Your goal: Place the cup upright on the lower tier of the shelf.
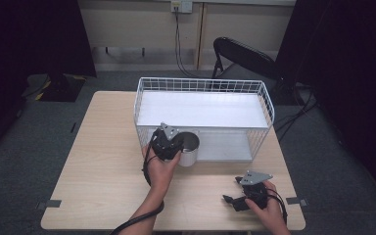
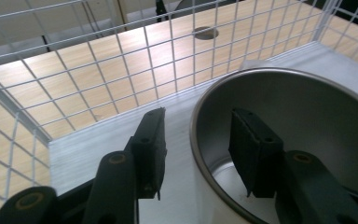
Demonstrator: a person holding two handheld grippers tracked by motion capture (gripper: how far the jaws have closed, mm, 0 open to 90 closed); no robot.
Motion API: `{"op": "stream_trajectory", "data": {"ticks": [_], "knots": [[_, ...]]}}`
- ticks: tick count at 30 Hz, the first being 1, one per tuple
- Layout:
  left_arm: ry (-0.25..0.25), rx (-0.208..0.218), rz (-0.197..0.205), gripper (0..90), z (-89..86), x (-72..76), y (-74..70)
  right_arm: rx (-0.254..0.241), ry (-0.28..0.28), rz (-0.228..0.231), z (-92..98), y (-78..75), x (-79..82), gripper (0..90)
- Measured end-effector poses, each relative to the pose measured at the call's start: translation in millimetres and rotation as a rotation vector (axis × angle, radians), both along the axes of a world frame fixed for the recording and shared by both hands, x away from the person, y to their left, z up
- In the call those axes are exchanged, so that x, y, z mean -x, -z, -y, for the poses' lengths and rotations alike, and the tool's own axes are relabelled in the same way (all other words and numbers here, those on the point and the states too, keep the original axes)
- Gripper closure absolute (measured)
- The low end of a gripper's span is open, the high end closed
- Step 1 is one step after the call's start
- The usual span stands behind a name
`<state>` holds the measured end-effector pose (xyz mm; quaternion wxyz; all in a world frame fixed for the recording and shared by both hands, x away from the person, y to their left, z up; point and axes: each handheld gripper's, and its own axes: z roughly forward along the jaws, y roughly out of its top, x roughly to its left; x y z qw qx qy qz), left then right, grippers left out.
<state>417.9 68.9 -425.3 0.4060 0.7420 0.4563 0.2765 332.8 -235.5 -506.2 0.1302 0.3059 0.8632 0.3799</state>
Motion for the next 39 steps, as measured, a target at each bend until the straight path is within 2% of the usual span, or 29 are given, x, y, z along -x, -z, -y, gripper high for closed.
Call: {"op": "stream_trajectory", "data": {"ticks": [9, 20, 27, 31, 37, 39], "knots": [[0.033, 0.041, -0.004, 51.9, -3.1, 4.9, -8.9, 0.0, 0.0, 0.0, 0.0, 0.0, 0.0, 14.3], [0.088, 0.054, 0.013, 48.2, -14.2, 23.9, -26.8, 0.0, 0.0, 0.0, 0.0, 0.0, 0.0, 14.3], [0.115, 0.078, -0.012, 45.1, -22.9, 37.5, -34.6, 0.0, -0.002, -0.001, 0.1, 0.0, -0.1, 14.4], [0.136, 0.066, -0.007, 44.5, -24.0, 45.4, -33.2, 0.0, -0.002, 0.0, 0.1, 0.0, -0.1, 14.3], [0.165, 0.066, -0.035, 47.5, -17.4, 49.7, -20.4, 0.0, -0.002, -0.001, 0.2, 0.0, -0.1, 14.3], [0.169, 0.049, -0.036, 47.7, -14.0, 50.4, -16.8, 0.0, -0.002, 0.0, 0.1, 0.0, -0.1, 14.3]]}}
